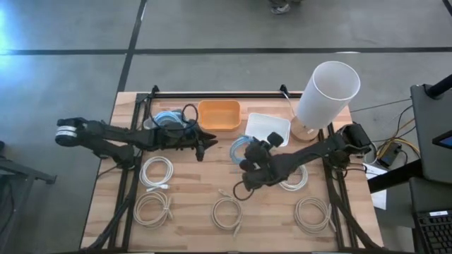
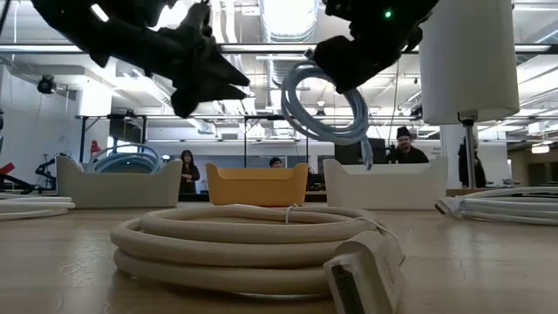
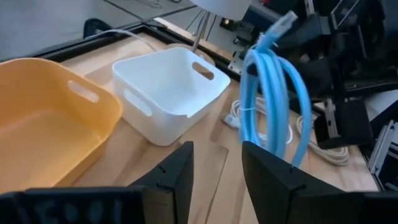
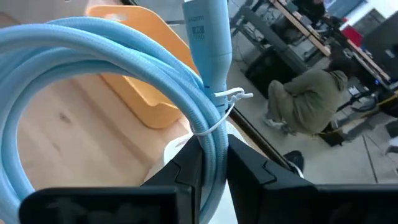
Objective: Sort HDMI cables
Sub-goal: Put the blue hdmi cable into the gray bin
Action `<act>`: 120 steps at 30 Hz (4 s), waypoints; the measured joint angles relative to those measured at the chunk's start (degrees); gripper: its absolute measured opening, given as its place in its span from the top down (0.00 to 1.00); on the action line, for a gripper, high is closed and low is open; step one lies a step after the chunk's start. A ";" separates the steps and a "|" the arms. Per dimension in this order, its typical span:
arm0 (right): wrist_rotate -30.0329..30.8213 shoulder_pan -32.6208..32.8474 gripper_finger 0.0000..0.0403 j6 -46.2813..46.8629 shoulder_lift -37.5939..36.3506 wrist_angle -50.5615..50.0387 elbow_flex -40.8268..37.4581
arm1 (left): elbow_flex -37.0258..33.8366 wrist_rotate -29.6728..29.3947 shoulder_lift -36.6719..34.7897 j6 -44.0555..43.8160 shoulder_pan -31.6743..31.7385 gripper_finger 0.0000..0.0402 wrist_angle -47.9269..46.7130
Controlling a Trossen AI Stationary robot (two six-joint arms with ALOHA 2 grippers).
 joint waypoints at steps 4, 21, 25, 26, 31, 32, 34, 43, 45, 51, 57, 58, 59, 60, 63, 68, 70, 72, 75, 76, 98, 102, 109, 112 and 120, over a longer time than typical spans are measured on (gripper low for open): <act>1.14 -1.80 0.87 -0.06 0.02 1.11 -0.04 | 0.00 2.63 5.60 -0.25 -0.26 0.66 8.48; 1.22 -3.49 0.87 -1.90 0.02 1.59 -0.04 | 4.06 9.57 20.41 -1.55 -0.49 0.66 23.17; 1.22 -3.48 0.87 -2.74 0.02 1.84 -0.11 | 4.11 9.59 20.43 -2.11 -0.49 0.66 23.08; 1.23 -3.47 0.87 -2.74 0.02 1.88 -0.11 | 4.03 9.58 20.31 -2.25 -0.49 0.66 23.12; 1.26 -3.44 0.87 -4.54 0.02 2.28 -0.11 | 3.96 10.49 19.05 -2.82 -0.47 0.66 21.63; 1.20 -3.42 0.87 -4.65 0.02 2.33 -0.11 | 3.96 10.60 18.35 -2.89 -0.47 0.66 20.39; 0.80 -3.38 0.87 -5.02 0.02 2.48 -0.11 | 3.96 10.40 17.11 -2.58 -0.44 0.66 17.72; 0.45 -3.25 0.87 -5.45 0.01 2.40 -0.11 | 3.96 8.19 13.59 -2.16 -0.60 0.66 11.77; 0.45 -3.25 0.87 -5.44 0.00 2.46 -0.11 | 3.96 8.20 13.59 -2.03 -0.61 0.66 11.63; 0.45 -3.25 0.87 -5.46 0.00 3.14 -0.11 | 3.96 6.92 13.77 -0.12 -0.55 0.66 11.69; 0.45 -3.25 0.87 -5.68 0.00 4.47 -0.02 | 3.96 7.52 13.77 1.06 -0.58 0.66 11.83; 0.45 -3.27 0.87 -5.70 0.00 4.84 -0.02 | 3.96 7.84 13.77 1.68 -0.55 0.66 11.80; 0.43 -3.27 0.87 -5.76 0.00 5.30 -0.02 | 3.96 8.04 13.79 2.19 -0.58 0.66 11.80; 0.43 -3.27 0.87 -5.85 0.00 5.60 -0.02 | 3.96 8.31 13.79 2.48 -0.58 0.66 11.82; 0.41 -3.27 0.87 -5.90 0.00 5.72 -0.02 | 3.96 9.42 13.79 3.88 -0.58 0.66 11.83; -0.53 -3.27 0.87 -5.92 -0.02 6.26 0.00 | 3.96 10.45 13.79 5.86 -0.58 0.66 11.78; -0.72 -3.27 0.87 -5.96 -0.02 6.57 0.00 | 3.96 11.17 13.79 5.90 -0.58 0.66 11.78; -0.81 -3.27 0.87 -6.14 -0.04 6.69 0.00 | 3.96 12.30 13.79 6.03 -0.56 0.66 11.83; -0.95 -3.25 0.87 -6.16 -0.04 6.72 0.00 | 3.96 13.30 13.79 6.73 -0.51 0.66 11.83; -0.95 -3.27 0.87 -6.20 -0.04 6.72 0.02 | 3.96 13.34 13.79 6.74 -0.51 0.65 11.83; -0.86 -3.33 0.87 -6.10 -0.11 10.14 0.04 | 4.00 5.71 13.88 8.15 -0.53 0.43 14.67; -0.84 -3.34 0.87 -6.10 -0.11 10.93 0.04 | 4.00 3.97 13.88 8.97 -0.49 0.49 14.52; -0.84 -3.34 0.87 -6.09 -0.11 11.64 0.02 | 4.00 3.80 13.88 11.42 -0.51 0.71 14.43; -0.91 -3.27 0.86 -6.11 -0.11 11.64 0.01 | 4.00 3.62 13.88 12.48 -0.49 0.83 14.23; -2.45 -3.27 0.76 -6.70 -0.11 11.75 0.00 | 4.00 3.28 13.92 13.72 -0.47 0.92 14.12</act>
